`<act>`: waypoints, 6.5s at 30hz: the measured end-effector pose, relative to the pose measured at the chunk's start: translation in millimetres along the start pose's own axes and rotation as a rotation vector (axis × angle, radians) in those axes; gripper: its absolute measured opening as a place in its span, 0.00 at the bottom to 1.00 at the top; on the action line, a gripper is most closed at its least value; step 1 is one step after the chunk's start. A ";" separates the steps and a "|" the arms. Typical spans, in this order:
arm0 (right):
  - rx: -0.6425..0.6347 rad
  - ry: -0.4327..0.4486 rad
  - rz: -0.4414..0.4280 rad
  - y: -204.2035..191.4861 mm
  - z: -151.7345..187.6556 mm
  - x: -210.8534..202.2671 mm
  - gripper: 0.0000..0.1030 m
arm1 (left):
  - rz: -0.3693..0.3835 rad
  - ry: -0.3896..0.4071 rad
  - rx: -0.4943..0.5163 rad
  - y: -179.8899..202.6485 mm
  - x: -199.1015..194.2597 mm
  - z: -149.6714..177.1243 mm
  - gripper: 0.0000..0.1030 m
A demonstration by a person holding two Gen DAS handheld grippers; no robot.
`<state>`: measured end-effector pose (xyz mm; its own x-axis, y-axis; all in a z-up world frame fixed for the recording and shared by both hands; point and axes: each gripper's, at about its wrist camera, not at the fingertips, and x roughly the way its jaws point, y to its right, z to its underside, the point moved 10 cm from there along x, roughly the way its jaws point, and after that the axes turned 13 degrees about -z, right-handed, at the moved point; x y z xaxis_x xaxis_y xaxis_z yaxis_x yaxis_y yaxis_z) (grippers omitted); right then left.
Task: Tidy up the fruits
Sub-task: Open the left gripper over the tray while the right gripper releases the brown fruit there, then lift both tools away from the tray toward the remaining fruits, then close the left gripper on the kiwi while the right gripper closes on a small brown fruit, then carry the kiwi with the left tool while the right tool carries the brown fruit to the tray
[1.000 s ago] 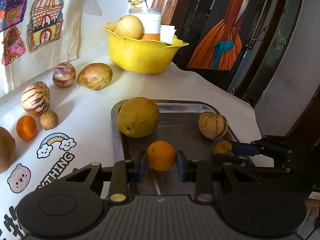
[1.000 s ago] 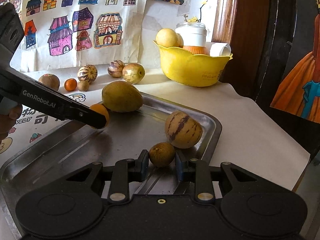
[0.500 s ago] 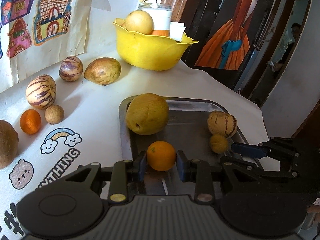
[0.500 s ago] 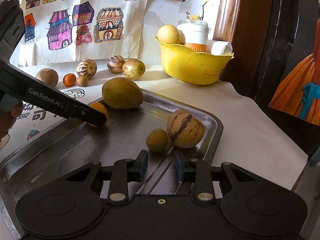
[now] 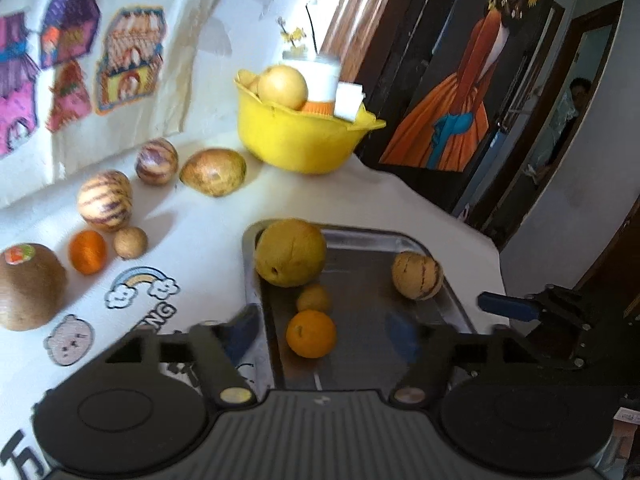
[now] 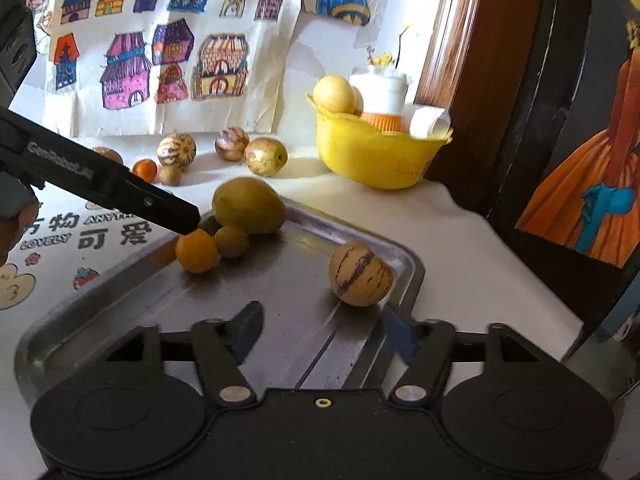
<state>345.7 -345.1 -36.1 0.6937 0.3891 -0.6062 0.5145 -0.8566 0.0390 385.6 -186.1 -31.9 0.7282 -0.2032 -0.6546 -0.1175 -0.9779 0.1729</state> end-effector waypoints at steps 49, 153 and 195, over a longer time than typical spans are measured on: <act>-0.032 -0.193 -0.126 -228.1 59.4 -90.4 0.99 | -0.237 -0.004 0.187 -113.5 -180.6 142.8 1.00; -0.302 -0.193 -0.395 -150.9 -116.9 158.8 0.27 | -0.187 0.002 0.082 -177.5 -8.4 0.9 0.60; 0.134 0.039 -0.054 14.5 11.7 3.9 0.27 | -0.092 0.007 0.079 21.5 -14.9 49.3 0.60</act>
<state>349.9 -359.9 -47.1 0.6873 0.4461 -0.5732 0.4815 -0.8707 -0.1003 338.9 -206.5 -54.7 0.7427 -0.1121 -0.6602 -0.1023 -0.9933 0.0536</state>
